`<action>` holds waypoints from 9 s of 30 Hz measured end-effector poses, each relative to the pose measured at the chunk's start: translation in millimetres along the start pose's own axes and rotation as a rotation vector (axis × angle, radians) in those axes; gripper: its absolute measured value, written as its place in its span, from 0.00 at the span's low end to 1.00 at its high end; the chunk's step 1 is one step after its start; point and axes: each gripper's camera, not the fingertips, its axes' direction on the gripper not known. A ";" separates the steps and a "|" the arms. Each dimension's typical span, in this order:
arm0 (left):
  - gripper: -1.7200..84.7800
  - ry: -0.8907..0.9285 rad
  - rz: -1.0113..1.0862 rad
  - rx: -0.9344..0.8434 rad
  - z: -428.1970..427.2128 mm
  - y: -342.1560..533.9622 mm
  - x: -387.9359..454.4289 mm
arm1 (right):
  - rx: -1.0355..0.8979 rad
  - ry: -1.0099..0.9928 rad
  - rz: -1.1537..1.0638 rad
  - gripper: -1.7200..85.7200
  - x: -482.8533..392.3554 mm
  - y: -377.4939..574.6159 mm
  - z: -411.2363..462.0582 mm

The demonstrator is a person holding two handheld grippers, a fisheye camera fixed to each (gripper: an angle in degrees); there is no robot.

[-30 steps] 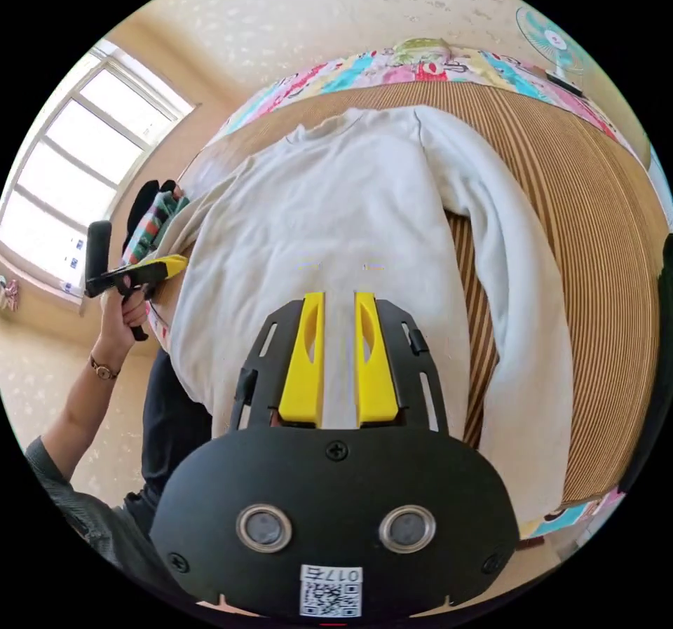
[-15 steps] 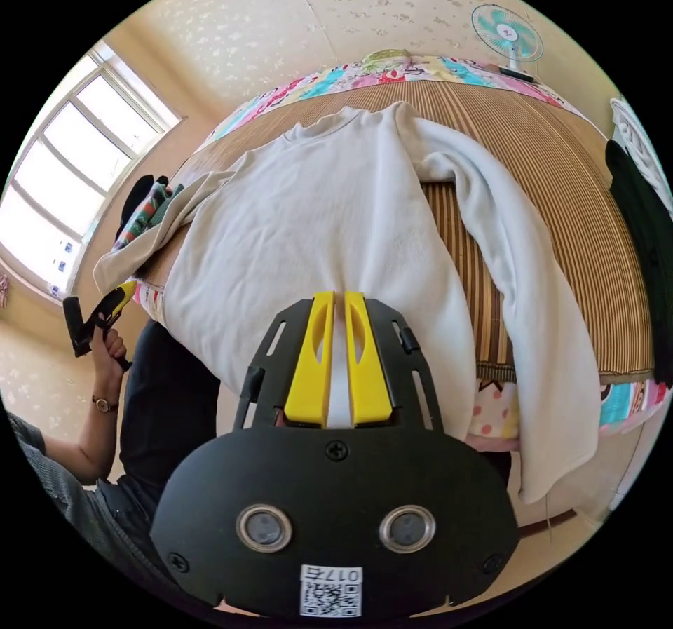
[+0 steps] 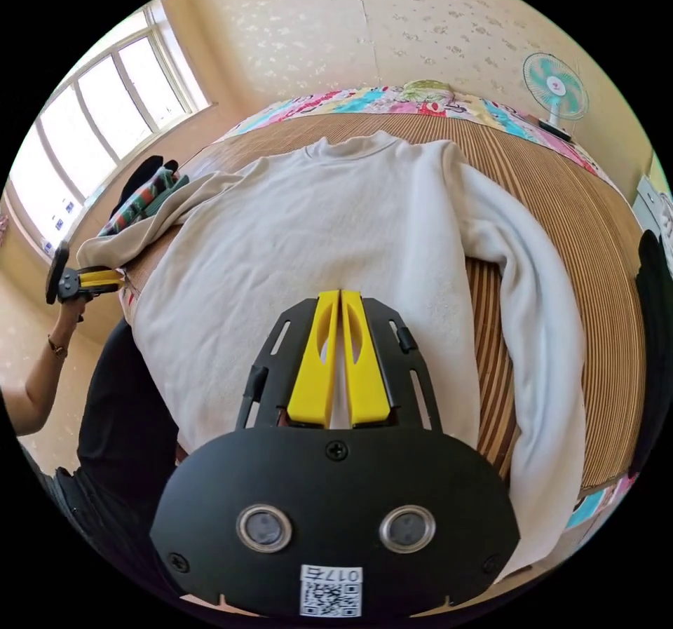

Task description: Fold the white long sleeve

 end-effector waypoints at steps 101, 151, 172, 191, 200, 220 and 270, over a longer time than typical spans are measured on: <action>0.15 1.134 -0.161 0.240 -69.2 -185.9 -216.0 | 0.127 -0.134 0.001 0.03 54.2 63.4 -3.2; 0.01 0.592 -0.271 0.447 -8.6 32.4 -84.6 | 0.121 -0.108 -0.017 0.03 68.7 18.9 -40.1; 0.01 0.724 -0.284 0.542 35.1 60.5 -121.5 | 0.516 -0.372 1.158 0.13 233.1 232.2 -228.1; 0.01 0.887 -0.317 0.554 67.0 56.7 -154.6 | 0.342 -0.917 0.114 0.11 22.8 -83.5 -144.0; 0.01 0.876 -0.311 0.560 65.9 48.9 -147.5 | 0.195 -0.527 0.422 0.05 59.7 59.5 -69.5; 0.16 0.626 -0.492 0.347 14.2 -72.6 -204.1 | 0.192 -0.295 0.297 0.02 52.8 93.3 -17.2; 0.02 0.169 -0.229 0.314 -4.3 -241.9 33.9 | 0.051 -0.124 0.339 0.02 64.5 -39.2 79.0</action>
